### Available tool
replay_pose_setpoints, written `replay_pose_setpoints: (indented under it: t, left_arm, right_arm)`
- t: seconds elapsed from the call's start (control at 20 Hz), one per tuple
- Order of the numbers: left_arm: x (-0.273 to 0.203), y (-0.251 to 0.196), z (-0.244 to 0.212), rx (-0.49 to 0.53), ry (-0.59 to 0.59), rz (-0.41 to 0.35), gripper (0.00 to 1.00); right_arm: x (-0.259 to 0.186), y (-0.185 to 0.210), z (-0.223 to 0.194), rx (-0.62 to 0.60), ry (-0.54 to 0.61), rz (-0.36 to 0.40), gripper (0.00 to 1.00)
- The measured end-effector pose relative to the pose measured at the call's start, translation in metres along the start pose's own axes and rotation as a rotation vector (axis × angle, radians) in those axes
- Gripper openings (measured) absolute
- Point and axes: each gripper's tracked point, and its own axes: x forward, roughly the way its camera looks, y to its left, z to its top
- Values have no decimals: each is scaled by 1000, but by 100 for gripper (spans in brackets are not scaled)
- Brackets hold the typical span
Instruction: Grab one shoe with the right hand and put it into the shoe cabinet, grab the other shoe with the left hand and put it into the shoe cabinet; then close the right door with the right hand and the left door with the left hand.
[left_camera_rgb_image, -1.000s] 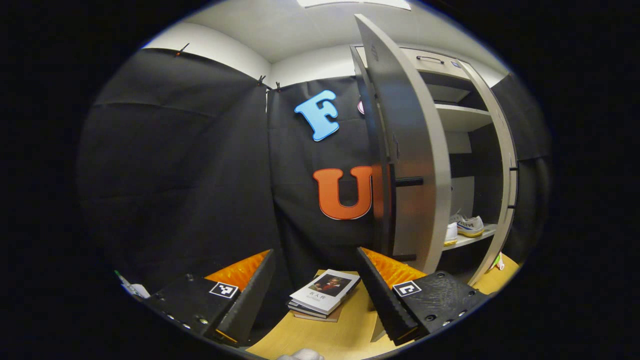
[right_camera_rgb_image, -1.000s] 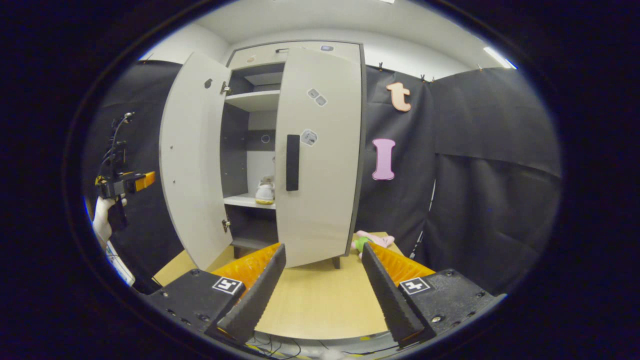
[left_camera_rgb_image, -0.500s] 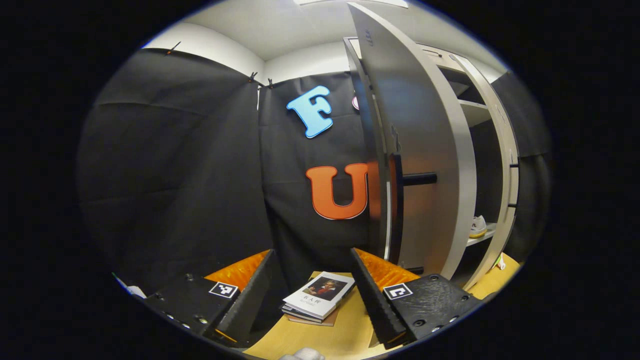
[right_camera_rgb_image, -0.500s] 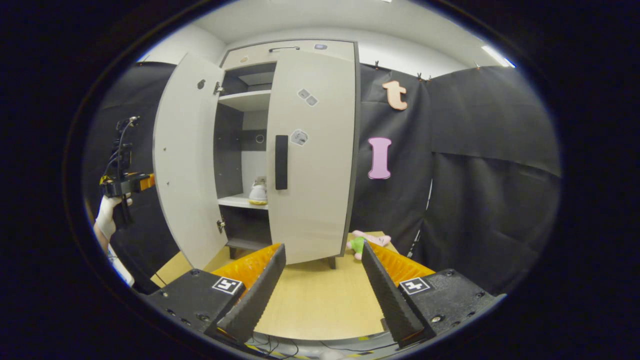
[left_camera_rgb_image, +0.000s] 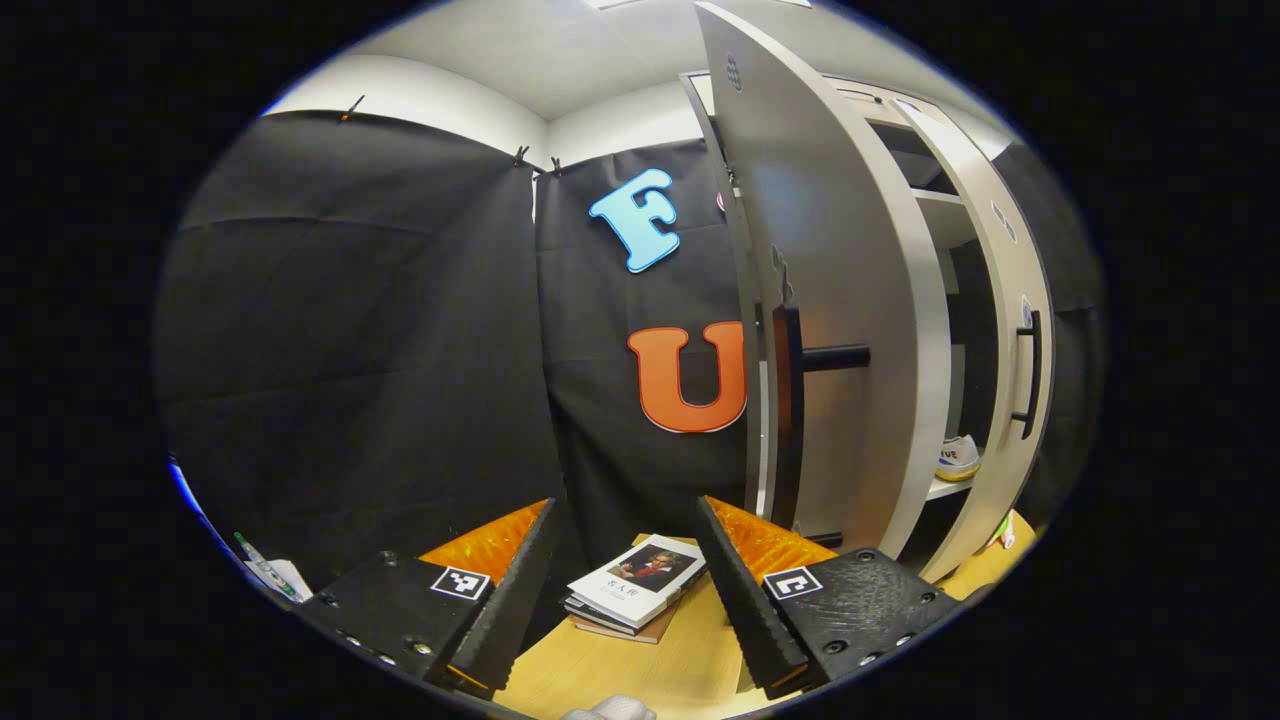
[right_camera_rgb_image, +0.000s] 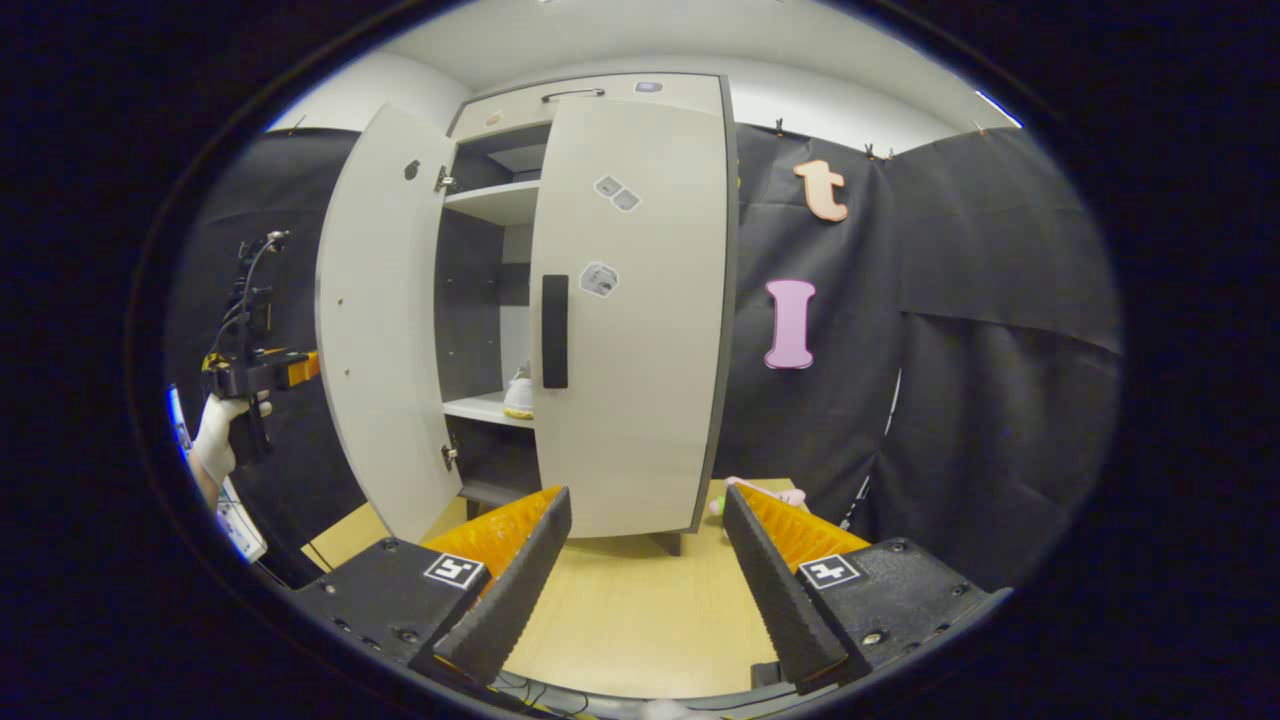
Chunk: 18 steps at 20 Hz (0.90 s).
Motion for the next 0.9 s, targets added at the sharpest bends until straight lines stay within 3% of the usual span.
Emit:
replay_pose_setpoints:
  t: [0.15, 0.2, 0.25, 0.3, 0.35, 0.45, 0.5, 0.85, 0.9]
  left_arm:
    - [-8, -32, 2, -18, 8, -26, 84]
    - [-9, -43, 3, -19, 5, -40, 74]
    - [-10, -59, 4, -15, -5, -61, 94]
    - [-11, -74, 7, -18, -11, -85, 84]
    - [-9, -89, 9, -32, -7, -104, 84]
    - [-7, -111, 16, -60, -13, -130, 88]
    - [-4, -122, 18, -69, -16, -135, 98]
    - [-28, -143, 25, -40, -24, -164, 96]
    - [-34, -144, 24, -40, -21, -176, 100]
  right_arm:
    - [13, -16, 1, -4, 2, 32, 99]
    - [17, -20, 1, -3, 4, 44, 99]
    - [18, -24, 2, -3, 4, 54, 100]
    - [23, -30, 3, -3, -3, 57, 100]
    - [25, -34, 5, -3, -10, 64, 99]
    - [31, -41, 6, 1, -6, 76, 99]
    - [32, -41, 5, 5, -6, 83, 99]
    - [30, -40, 28, 16, -67, 79, 99]
    - [30, -37, 31, 20, -76, 79, 99]
